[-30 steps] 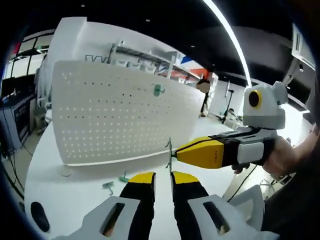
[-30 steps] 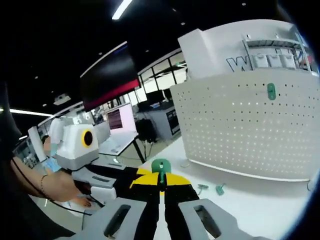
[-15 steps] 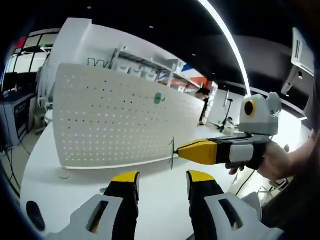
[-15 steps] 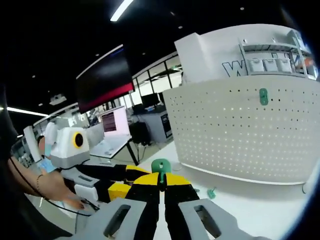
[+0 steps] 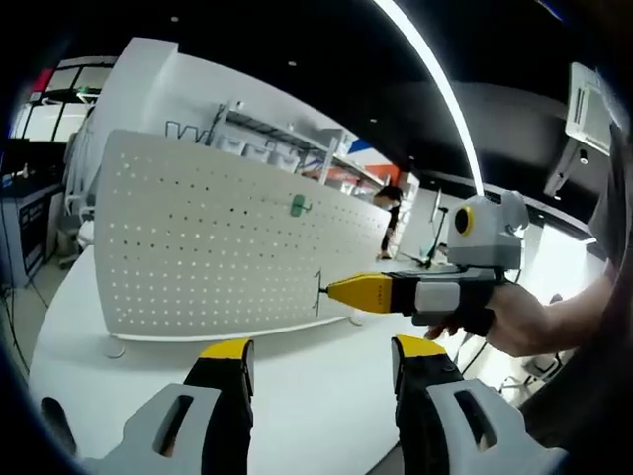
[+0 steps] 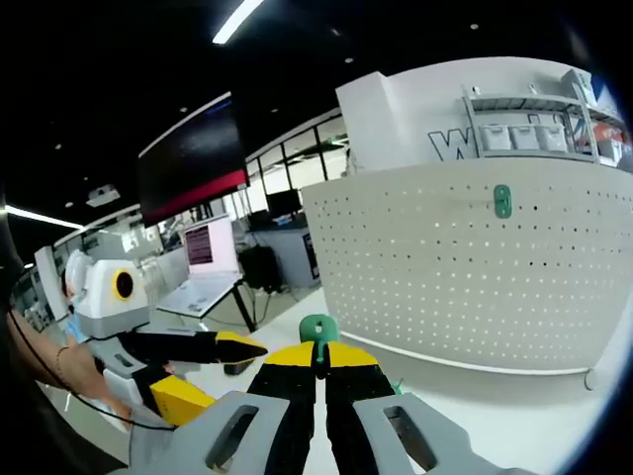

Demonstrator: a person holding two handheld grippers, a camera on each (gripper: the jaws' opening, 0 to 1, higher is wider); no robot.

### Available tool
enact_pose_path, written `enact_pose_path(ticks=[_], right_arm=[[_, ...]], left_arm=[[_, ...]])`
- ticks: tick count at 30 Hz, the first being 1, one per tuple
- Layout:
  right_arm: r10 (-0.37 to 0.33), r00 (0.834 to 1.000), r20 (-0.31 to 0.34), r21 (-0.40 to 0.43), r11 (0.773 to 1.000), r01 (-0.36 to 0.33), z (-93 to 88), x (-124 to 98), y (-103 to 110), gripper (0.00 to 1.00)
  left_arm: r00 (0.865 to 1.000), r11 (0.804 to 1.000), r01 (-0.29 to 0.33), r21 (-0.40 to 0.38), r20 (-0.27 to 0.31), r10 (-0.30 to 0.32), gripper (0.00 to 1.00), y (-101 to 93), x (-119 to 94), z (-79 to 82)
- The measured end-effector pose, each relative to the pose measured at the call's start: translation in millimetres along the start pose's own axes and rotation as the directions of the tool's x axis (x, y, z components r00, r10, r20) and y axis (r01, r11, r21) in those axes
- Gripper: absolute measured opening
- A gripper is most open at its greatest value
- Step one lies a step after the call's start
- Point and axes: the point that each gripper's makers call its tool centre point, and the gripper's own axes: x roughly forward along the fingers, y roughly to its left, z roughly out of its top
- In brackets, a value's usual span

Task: Insert the hook assembly into the mounting plate slot until the hook locks in place.

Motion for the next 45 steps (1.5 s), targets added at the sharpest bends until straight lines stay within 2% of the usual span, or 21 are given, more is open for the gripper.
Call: enact_pose_path(ticks=[5,9,15,17,24,27,42,45], right_arm=[[-0.042,0.999,0.016,-0.002,0.999,0.042,5.8,-2,-19,0.00],[-0.071,0.997,0.037,-0.022,0.997,0.072,17.2,-4,-31,0.00],[-0.133,0.988,0.075,-0.028,0.990,0.135,31.9,-6,-50,0.00],[-0.172,0.978,0.115,-0.035,0.984,0.177,41.1,-8,-58,0.00],[-0.241,0.956,0.165,-0.027,0.968,0.248,53.8,-14,-80,0.00],[-0.280,0.942,0.186,-0.023,0.957,0.289,60.0,-17,-93,0.00],[-0.417,0.874,0.248,-0.007,0.902,0.432,86.0,-30,-153,0.00],[-0.429,0.867,0.253,-0.026,0.893,0.449,88.5,-29,-160,0.00]], left_arm=[[1.000,1.000,0.008,0.000,0.009,-0.008,0.62,-2.3,0,-0.3],[0.999,0.999,0.012,0.049,0.036,-0.013,0.62,-10.2,-3,4.2],[0.999,0.996,0.027,0.090,0.032,-0.030,0.62,-18.7,1,2.6],[0.999,0.995,0.037,0.092,0.027,-0.039,0.62,-20.8,3,1.9],[0.999,0.994,0.045,0.102,0.017,-0.047,0.60,-19.8,3,2.7],[0.999,0.994,0.046,0.100,0.018,-0.048,0.60,-18.4,3,4.5],[0.998,0.995,0.062,0.072,0.025,-0.064,0.61,-18.1,5,6.6],[0.998,0.995,0.056,0.078,0.028,-0.058,0.60,-16.3,5,8.0]])
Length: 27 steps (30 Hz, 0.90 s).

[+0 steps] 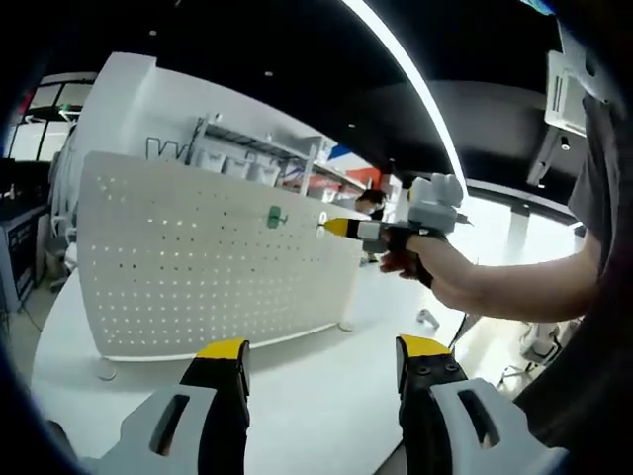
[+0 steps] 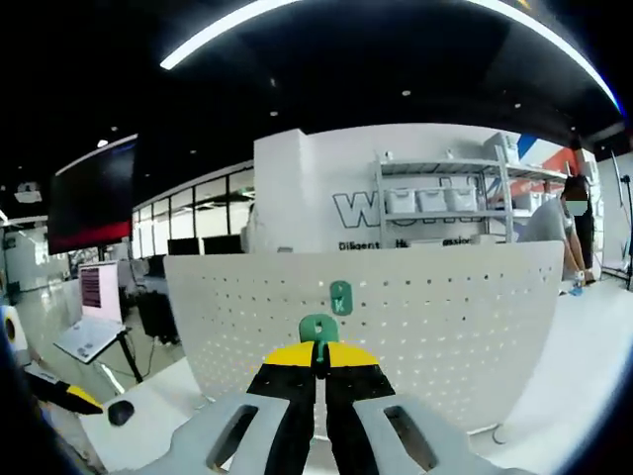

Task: Insert the hook assembly into the mounting plate slot until the hook locks in place.

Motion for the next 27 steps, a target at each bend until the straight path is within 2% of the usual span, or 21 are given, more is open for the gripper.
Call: enact_pose_path(ticks=[5,8,17,27], right_arm=[[-0.033,0.999,0.013,-0.008,0.999,0.034,2.4,8,-11,0.00],[-0.048,0.999,0.015,-0.040,0.998,0.049,2.4,16,-16,0.00],[-0.089,0.996,0.031,-0.038,0.995,0.090,6.8,32,-32,0.00],[-0.127,0.991,0.050,-0.038,0.991,0.129,14.9,51,-53,0.00]], left_arm=[[1.000,1.000,-0.008,0.000,-0.001,0.008,0.60,5.6,1,0.1],[1.000,1.000,-0.019,-0.003,0.006,0.019,0.59,9.0,0,1.2],[0.998,0.998,-0.056,-0.009,0.009,0.056,0.58,24.0,-1,2.2],[0.998,0.998,-0.065,-0.010,0.004,0.065,0.58,29.2,0,0.8]])
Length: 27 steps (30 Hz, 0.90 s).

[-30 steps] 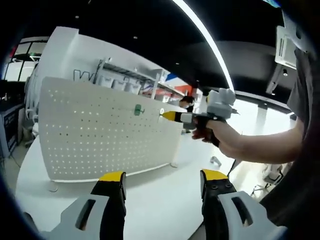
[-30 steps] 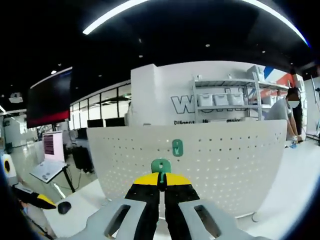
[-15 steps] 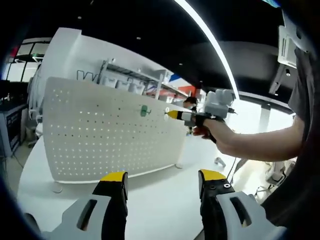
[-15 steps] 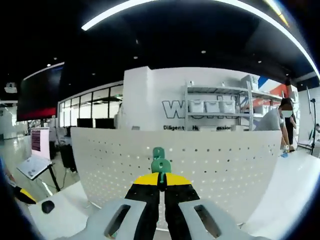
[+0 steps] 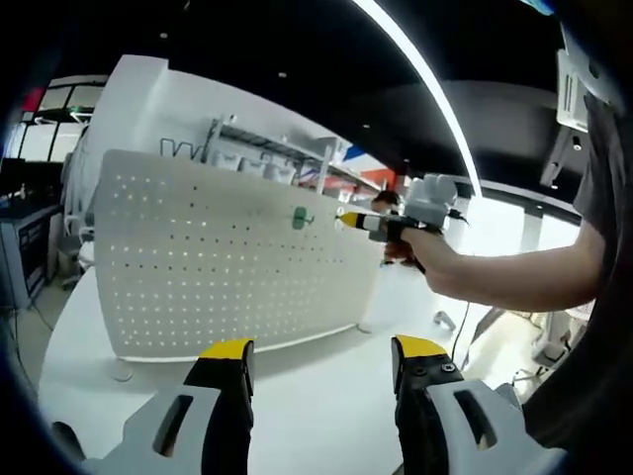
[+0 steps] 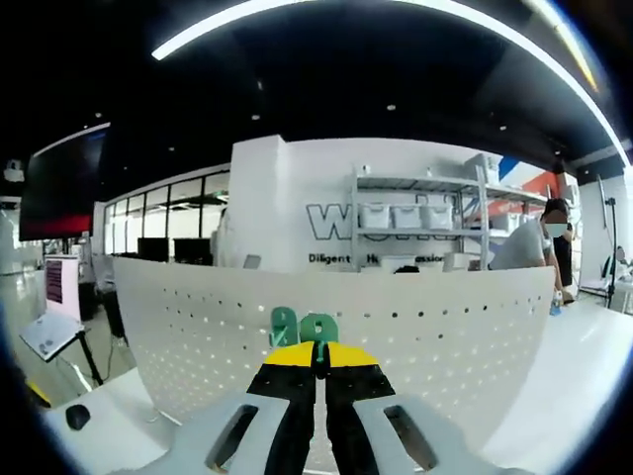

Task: Insert the hook assembly into the mounting plate slot until the hook locks in place.

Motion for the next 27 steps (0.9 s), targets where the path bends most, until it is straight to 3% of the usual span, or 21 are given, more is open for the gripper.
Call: enact_pose_path(ticks=[19,27], right_arm=[[-0.022,1.000,0.013,0.004,1.000,0.022,3.6,42,-13,0.00],[-0.028,0.999,0.029,0.025,0.999,0.027,4.8,49,-12,0.00]], left_arm=[[1.000,1.000,-0.026,-0.005,-0.011,0.026,0.57,12.1,0,-4.0],[0.999,0.999,-0.032,-0.006,-0.012,0.032,0.57,15.6,1,-3.4]])
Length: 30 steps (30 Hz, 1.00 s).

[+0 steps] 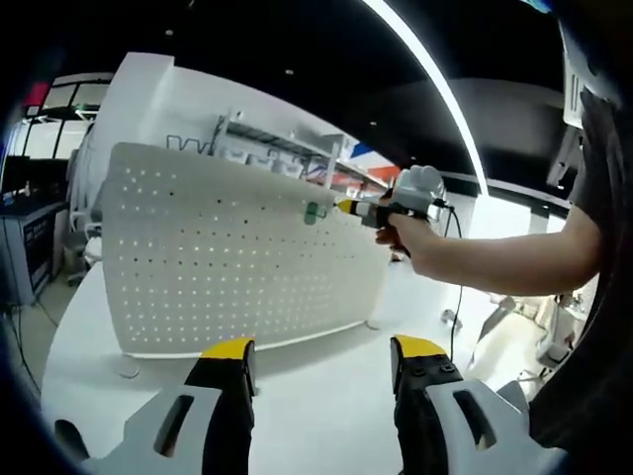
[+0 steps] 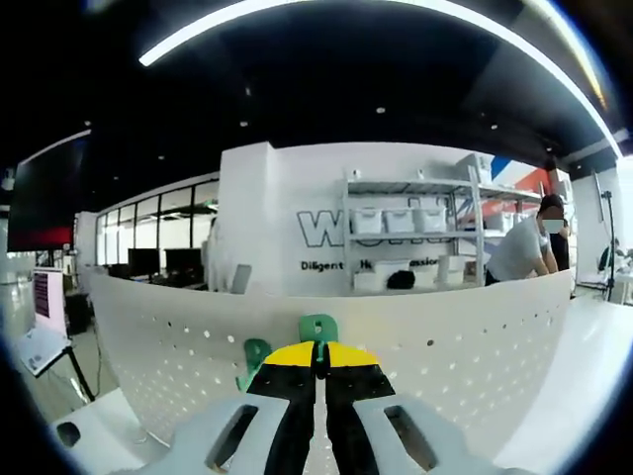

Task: Insert the hook assembly into the mounting plate slot until the hook locks in place.

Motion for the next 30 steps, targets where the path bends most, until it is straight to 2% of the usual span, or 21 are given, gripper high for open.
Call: enact_pose_path(ticks=[9,14,21,30], right_arm=[[-0.008,1.000,0.005,0.009,1.000,0.008,-1.8,2,0,0.00],[-0.009,1.000,-0.010,0.006,1.000,0.010,-11.9,3,-1,0.00],[-0.016,1.000,-0.010,0.022,1.000,0.016,-14.6,2,-4,0.00],[-0.014,1.000,0.008,0.030,0.999,0.014,-18.6,1,-5,0.00]], left_arm=[[1.000,1.000,-0.005,0.002,0.005,0.005,0.56,3.4,1,3.1],[1.000,1.000,-0.006,0.004,0.001,0.006,0.55,3.6,2,2.2],[1.000,1.000,-0.005,0.009,-0.001,0.005,0.54,3.5,2,2.0],[1.000,1.000,-0.010,0.008,-0.003,0.010,0.53,4.9,2,1.7]])
